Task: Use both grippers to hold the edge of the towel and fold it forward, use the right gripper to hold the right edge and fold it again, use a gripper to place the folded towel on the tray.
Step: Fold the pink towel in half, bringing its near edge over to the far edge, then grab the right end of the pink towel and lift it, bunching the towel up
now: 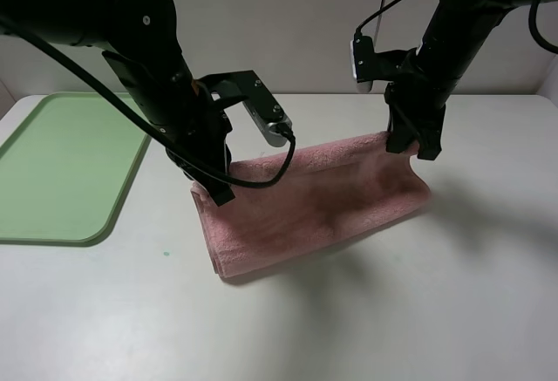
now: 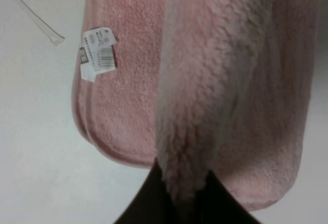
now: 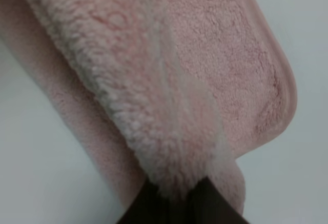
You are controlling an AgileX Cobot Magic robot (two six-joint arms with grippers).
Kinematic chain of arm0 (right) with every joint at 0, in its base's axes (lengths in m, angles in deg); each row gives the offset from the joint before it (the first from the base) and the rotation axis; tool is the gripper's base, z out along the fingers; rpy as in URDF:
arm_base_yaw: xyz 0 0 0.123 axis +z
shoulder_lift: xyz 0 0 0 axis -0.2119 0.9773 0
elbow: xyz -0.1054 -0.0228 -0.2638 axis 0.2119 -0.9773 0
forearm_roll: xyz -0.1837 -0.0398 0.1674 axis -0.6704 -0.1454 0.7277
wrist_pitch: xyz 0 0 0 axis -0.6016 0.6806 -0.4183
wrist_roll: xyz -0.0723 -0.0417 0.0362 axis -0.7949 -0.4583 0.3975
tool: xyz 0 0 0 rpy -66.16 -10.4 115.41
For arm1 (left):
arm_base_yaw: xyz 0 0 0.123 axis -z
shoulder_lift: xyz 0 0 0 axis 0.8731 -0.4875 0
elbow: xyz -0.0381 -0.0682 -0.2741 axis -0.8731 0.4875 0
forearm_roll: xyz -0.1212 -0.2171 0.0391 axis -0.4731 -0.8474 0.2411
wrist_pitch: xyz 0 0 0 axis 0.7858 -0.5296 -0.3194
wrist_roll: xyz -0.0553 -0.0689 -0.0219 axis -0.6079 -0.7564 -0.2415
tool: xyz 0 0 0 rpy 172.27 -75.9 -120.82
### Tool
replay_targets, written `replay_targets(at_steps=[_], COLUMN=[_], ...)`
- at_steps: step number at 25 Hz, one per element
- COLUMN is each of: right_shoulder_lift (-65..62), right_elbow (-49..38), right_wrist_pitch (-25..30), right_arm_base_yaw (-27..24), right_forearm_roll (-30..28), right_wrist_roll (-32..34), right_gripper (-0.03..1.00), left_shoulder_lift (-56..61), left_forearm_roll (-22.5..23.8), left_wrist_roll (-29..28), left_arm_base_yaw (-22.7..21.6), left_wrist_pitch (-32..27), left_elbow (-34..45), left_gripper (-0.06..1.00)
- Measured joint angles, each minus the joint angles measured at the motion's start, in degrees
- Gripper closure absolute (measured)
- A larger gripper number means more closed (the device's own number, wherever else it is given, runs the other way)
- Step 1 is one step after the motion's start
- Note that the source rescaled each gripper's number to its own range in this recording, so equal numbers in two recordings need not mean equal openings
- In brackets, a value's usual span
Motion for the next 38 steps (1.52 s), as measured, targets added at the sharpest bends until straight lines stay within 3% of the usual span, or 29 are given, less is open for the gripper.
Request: replay_targets(at_steps=[4,6,7,8,10,12,14,23,28,38], right_shoulder_lift=[0.0,0.0,0.0,0.0,0.0,0.0,0.0,0.0,0.0,0.0], right_elbow=[0.0,0.0,0.0,0.0,0.17,0.3,0.35,0.35,0.35,0.35], right_wrist_pitch=[-0.38,-0.51,-0.51,-0.51,-2.06,-5.49,-7.83,-8.28,-8.28,-8.28], right_arm_base_yaw=[0.0,0.0,0.0,0.0,0.0,0.0,0.0,0.0,0.0,0.0], right_forearm_roll=[0.07,0.45,0.81,1.28,1.24,0.89,0.9,1.32,1.38,2.26], right_wrist_roll=[0.0,0.32,1.22,2.92,6.8,9.11,9.81,10.13,10.24,14.34], right_gripper=[0.97,0.95,0.88,0.75,0.31,0.1,0.01,-0.03,-0.03,-0.03], left_shoulder_lift=[0.0,0.0,0.0,0.0,0.0,0.0,0.0,0.0,0.98,16.13], left_forearm_roll=[0.25,0.33,0.32,0.44,0.8,1.12,1.29,1.29,2.51,3.27], left_wrist_roll=[0.0,-0.08,-0.43,-0.99,-1.75,-2.02,-2.15,-2.15,-2.15,-5.45], left_arm_base_yaw=[0.0,0.0,0.0,0.0,0.0,0.0,-0.06,-0.06,-0.06,-0.18], left_wrist_pitch=[0.05,0.05,0.05,0.15,0.94,2.08,2.8,3.37,0.77,-4.35], left_elbow=[0.0,0.0,0.0,0.0,0.0,0.0,0.0,0.0,0.05,0.05], left_gripper=[0.82,0.67,0.55,0.41,0.18,0.03,-0.02,-0.05,-0.05,-0.05])
